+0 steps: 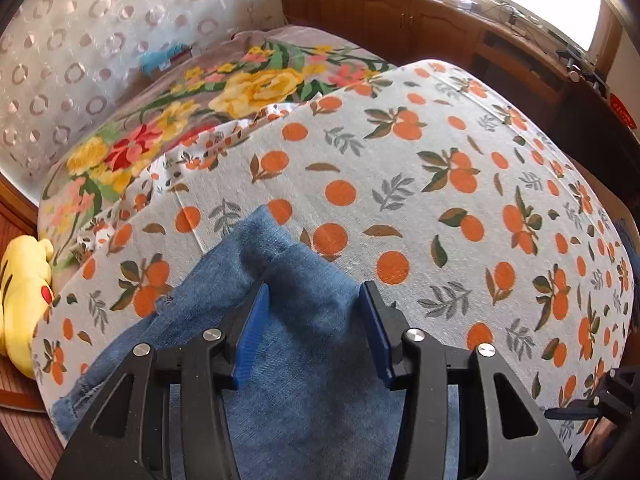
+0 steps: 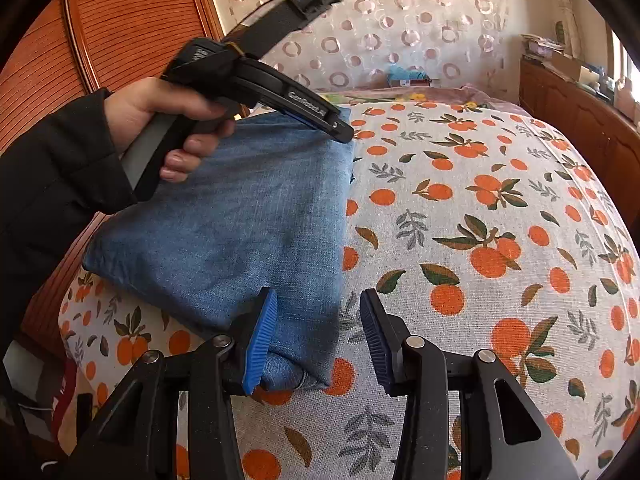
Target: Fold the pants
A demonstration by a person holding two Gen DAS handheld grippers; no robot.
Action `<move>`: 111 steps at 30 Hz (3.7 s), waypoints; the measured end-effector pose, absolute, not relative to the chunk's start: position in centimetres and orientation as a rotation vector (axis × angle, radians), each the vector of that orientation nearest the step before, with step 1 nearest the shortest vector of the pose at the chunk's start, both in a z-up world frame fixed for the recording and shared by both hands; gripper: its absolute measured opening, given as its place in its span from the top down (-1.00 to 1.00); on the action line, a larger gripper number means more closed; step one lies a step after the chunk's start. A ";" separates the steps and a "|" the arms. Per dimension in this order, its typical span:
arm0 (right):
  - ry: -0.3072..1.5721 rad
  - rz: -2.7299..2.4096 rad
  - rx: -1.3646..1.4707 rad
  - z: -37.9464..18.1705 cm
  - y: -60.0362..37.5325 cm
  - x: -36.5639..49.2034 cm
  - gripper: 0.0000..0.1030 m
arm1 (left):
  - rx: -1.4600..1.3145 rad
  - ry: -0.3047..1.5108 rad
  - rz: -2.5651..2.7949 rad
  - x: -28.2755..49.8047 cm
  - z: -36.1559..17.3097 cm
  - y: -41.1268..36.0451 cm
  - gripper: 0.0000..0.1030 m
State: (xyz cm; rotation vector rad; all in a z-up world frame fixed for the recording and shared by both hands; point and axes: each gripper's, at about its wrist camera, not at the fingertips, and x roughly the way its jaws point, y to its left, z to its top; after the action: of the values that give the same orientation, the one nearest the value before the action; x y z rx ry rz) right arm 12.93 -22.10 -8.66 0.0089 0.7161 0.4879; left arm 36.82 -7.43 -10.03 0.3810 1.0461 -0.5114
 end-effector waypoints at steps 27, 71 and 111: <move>0.669 0.623 0.059 -7.2 -22.5 12.7 0.89 | 0.273 0.927 -0.497 35.0 -7.3 -5.3 0.83; 0.511 0.934 -0.215 -1.9 -5.4 4.9 0.53 | -0.031 0.727 -0.179 20.0 -4.3 21.1 0.30; 0.673 0.771 -0.157 -8.0 -6.8 9.4 0.30 | -0.036 0.734 -0.169 11.3 -10.6 16.2 -0.03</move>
State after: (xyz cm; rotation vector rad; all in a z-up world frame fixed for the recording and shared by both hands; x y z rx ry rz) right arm 9.37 -6.81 -7.99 -0.1574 0.6728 0.7712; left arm 11.28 16.22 -10.59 -0.0364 0.7339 -0.1691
